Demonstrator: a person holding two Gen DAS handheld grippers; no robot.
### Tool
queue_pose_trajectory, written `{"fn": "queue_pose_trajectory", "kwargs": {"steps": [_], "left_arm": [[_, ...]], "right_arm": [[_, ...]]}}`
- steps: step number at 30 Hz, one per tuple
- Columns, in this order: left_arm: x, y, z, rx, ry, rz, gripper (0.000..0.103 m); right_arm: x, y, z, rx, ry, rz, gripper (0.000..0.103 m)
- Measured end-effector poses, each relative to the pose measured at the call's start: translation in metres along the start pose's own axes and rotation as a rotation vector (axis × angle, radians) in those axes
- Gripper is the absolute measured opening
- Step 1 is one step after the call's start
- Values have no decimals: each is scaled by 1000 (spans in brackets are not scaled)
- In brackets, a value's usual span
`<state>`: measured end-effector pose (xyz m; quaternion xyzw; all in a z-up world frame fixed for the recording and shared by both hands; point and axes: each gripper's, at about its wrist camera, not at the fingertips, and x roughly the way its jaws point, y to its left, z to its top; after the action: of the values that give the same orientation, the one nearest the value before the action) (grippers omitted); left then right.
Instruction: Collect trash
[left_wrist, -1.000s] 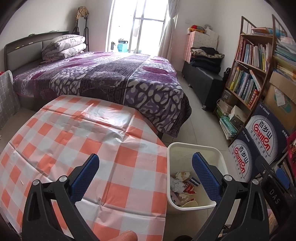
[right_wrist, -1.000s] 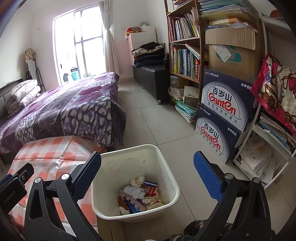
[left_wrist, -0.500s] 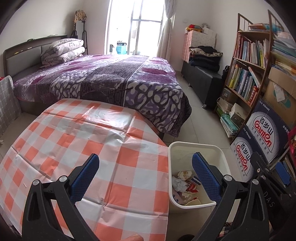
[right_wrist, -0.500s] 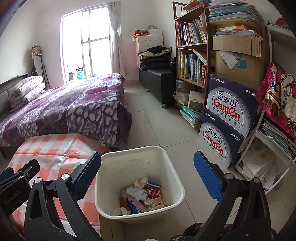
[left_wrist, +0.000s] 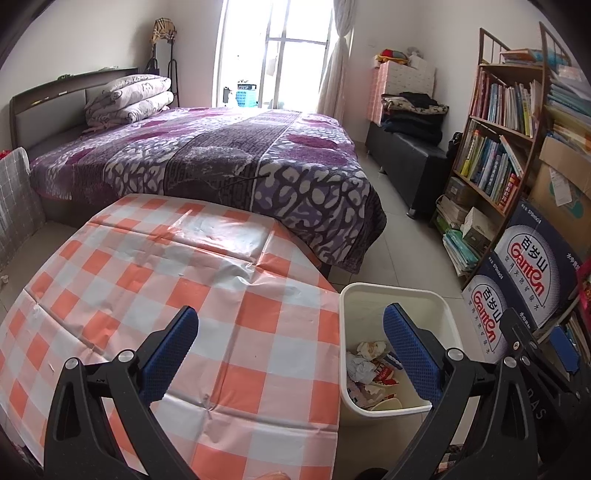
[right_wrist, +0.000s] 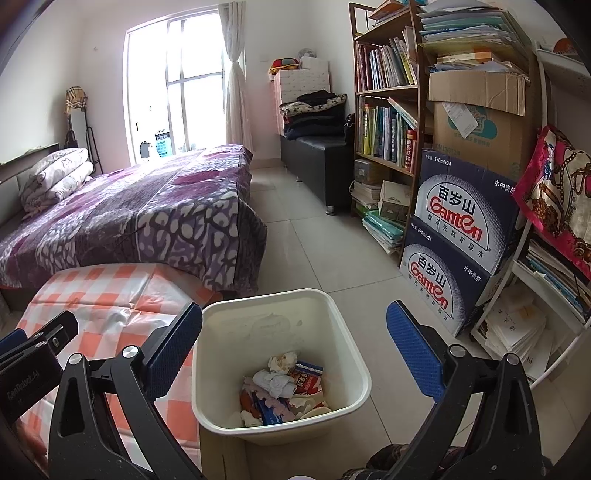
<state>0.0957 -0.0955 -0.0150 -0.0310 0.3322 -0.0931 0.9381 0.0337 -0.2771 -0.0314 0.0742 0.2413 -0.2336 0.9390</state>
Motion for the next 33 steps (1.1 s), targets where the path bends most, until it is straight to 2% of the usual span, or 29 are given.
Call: {"fn": "queue_pose_trajectory", "kwargs": {"steps": [9, 33], "left_arm": [[4, 4, -1, -21, 24, -2, 97], [4, 5, -5, 10, -4, 5, 94]], "right_arm": [[-1, 7, -4, -17, 12, 9, 96], [8, 5, -6, -39, 49, 13, 96]]}}
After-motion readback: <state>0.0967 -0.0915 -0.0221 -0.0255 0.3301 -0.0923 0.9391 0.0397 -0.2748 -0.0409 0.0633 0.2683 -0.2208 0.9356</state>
